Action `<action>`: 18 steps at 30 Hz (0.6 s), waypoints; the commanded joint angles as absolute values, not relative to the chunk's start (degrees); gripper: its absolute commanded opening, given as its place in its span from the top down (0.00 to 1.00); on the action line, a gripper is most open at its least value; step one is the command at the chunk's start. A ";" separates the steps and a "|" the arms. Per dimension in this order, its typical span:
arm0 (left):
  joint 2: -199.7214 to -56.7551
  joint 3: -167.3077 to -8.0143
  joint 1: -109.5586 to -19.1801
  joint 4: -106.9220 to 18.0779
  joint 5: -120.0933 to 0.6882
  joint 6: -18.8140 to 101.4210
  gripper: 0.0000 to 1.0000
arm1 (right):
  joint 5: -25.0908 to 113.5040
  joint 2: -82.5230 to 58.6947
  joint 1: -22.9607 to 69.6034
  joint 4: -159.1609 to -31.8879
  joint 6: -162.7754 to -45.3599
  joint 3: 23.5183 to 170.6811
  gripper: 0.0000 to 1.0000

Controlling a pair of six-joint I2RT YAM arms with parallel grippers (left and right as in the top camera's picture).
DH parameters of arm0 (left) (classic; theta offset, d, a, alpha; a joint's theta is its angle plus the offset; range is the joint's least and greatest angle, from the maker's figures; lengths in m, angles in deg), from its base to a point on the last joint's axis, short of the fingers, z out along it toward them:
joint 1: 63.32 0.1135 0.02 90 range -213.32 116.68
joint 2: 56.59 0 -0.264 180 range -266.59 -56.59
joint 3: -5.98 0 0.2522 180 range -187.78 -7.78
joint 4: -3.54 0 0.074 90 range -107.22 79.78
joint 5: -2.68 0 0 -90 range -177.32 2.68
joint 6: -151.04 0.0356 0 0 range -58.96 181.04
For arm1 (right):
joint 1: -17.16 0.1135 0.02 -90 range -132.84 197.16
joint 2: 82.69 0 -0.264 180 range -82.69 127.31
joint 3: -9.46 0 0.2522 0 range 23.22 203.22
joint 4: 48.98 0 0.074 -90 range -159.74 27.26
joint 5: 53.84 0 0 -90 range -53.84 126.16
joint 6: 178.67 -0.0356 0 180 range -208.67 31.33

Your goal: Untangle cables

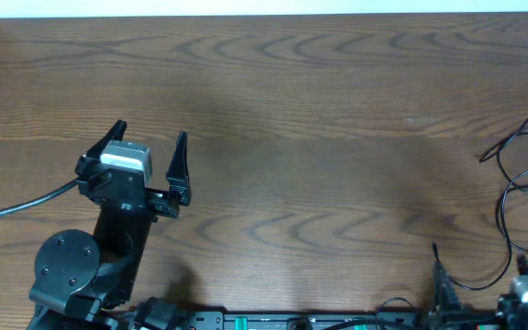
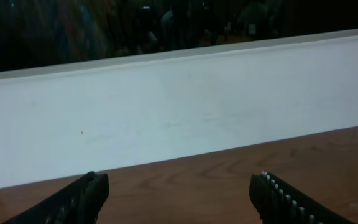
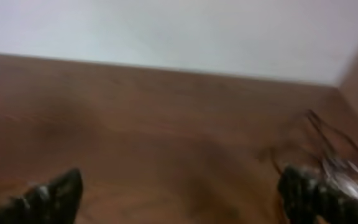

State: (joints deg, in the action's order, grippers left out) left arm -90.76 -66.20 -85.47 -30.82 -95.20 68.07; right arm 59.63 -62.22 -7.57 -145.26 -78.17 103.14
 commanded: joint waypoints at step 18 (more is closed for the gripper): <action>-90.68 -67.05 -85.12 -31.03 -95.35 66.32 0.22 | 80.19 -67.70 -4.80 -147.10 -52.11 98.14 0.01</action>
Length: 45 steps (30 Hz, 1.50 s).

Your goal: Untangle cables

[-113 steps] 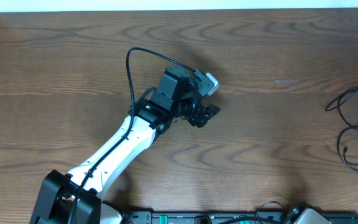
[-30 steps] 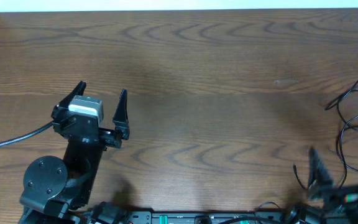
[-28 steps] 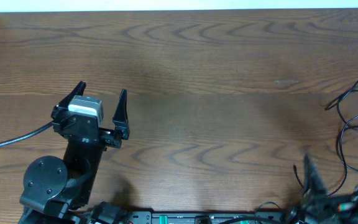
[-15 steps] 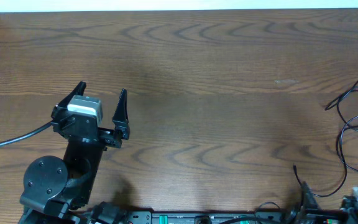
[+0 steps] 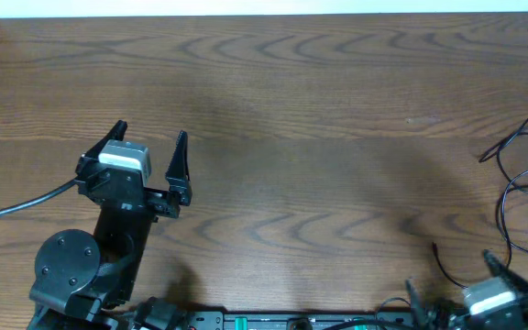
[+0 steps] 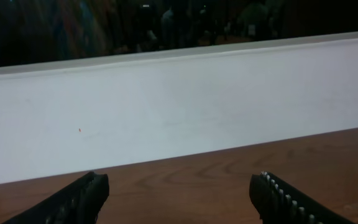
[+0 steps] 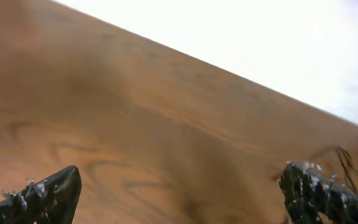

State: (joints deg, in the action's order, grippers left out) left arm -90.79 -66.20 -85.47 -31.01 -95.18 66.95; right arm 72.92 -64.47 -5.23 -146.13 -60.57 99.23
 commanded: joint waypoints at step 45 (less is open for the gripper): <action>-90.76 -67.05 -85.14 -30.27 -92.68 66.30 0.22 | 28.83 -81.54 -4.69 -65.83 -100.02 37.33 0.01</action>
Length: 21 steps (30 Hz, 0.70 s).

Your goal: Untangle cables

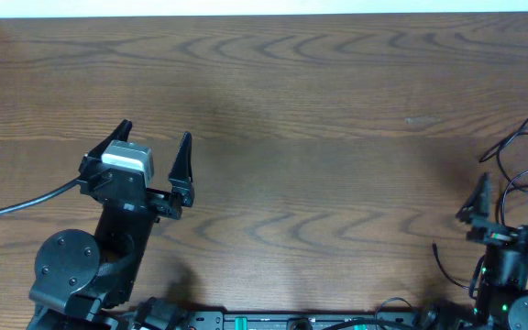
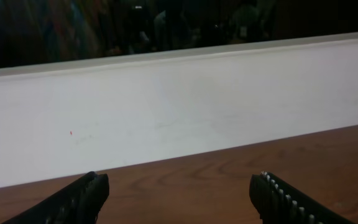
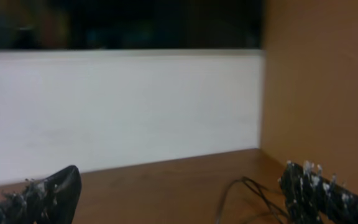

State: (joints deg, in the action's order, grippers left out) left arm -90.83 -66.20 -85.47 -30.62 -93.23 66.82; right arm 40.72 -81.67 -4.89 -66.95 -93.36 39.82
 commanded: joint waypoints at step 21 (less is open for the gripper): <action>-91.44 -67.05 -85.14 -30.31 -92.66 66.30 0.22 | 40.39 -80.91 -4.69 -50.93 -109.90 23.54 0.01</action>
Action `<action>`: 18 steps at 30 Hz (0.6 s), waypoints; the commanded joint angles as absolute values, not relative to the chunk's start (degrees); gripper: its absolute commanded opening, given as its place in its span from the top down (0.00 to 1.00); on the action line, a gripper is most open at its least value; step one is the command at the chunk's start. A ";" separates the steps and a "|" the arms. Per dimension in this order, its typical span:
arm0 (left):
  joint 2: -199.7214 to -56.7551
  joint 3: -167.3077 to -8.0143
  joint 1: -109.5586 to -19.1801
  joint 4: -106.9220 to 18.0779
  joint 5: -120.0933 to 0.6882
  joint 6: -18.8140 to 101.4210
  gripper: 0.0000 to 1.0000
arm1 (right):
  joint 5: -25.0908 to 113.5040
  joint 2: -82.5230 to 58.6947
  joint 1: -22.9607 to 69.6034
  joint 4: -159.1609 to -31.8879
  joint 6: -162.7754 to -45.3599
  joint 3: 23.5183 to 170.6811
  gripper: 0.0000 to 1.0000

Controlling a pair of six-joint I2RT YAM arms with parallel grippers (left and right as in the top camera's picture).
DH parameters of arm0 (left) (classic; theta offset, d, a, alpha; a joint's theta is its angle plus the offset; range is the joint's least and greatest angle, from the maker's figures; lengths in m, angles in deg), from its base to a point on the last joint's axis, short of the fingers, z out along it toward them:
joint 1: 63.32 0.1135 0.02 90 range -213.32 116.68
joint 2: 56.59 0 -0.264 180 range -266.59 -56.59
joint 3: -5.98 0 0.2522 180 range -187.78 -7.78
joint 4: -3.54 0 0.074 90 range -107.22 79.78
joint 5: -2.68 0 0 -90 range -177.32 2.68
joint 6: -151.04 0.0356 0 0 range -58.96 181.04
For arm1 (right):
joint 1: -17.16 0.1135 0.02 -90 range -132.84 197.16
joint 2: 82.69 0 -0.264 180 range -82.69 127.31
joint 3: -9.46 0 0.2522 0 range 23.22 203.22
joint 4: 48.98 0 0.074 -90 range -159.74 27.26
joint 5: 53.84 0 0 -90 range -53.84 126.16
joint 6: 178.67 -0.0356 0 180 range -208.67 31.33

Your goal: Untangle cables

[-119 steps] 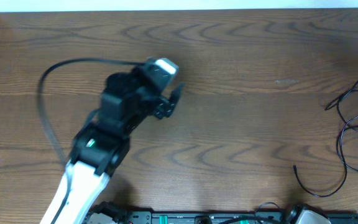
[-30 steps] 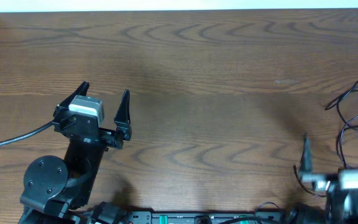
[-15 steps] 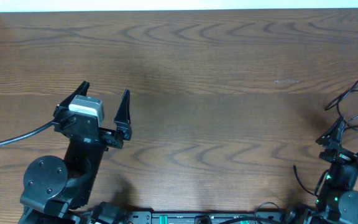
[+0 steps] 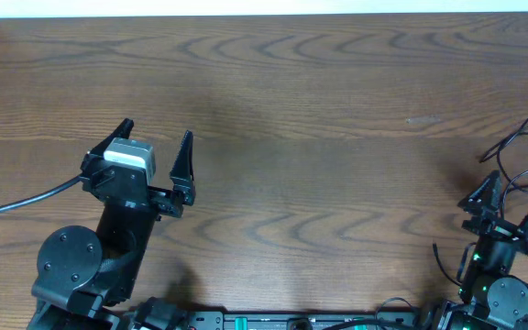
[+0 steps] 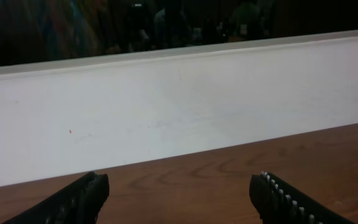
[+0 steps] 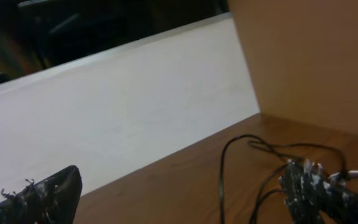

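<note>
A tangle of thin black cables (image 4: 523,165) lies at the table's right edge, partly cut off by the frame; loops of it show in the right wrist view as the cables (image 6: 260,162). My right gripper (image 4: 509,200) stands open at the lower right, just in front of the tangle, nothing between its fingers. In its own view the right gripper (image 6: 179,190) has one fingertip beside the cable loops. My left gripper (image 4: 154,145) stands open at the left, far from the cables, and is the left gripper (image 5: 179,190) facing the white wall.
A white wall (image 5: 179,112) borders the table's far edge. A wooden side panel (image 6: 316,62) rises at the right edge. The left arm's base and black lead (image 4: 16,206) sit at the lower left.
My right gripper has turned slightly and shifted a little toward the cables, which now show larger in its view. The left gripper has not moved.
My right gripper sat low at the bottom right edge, mostly out of the overhead view, then swung leftward along the front. Later it stood upright near the cable tangle, and now faces the loops. My left gripper stayed open at the left throughout.
</note>
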State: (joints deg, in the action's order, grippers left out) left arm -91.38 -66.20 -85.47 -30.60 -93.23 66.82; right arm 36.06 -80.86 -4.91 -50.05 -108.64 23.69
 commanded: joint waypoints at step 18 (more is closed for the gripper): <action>-91.44 -67.05 -85.14 -30.31 -92.68 66.30 0.22 | 36.92 -76.71 -4.64 -67.14 -107.89 23.54 0.01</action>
State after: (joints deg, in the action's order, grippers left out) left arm -91.42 -66.20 -85.47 -30.60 -93.23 66.82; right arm 37.66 -77.36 -4.89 -66.77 -108.81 23.61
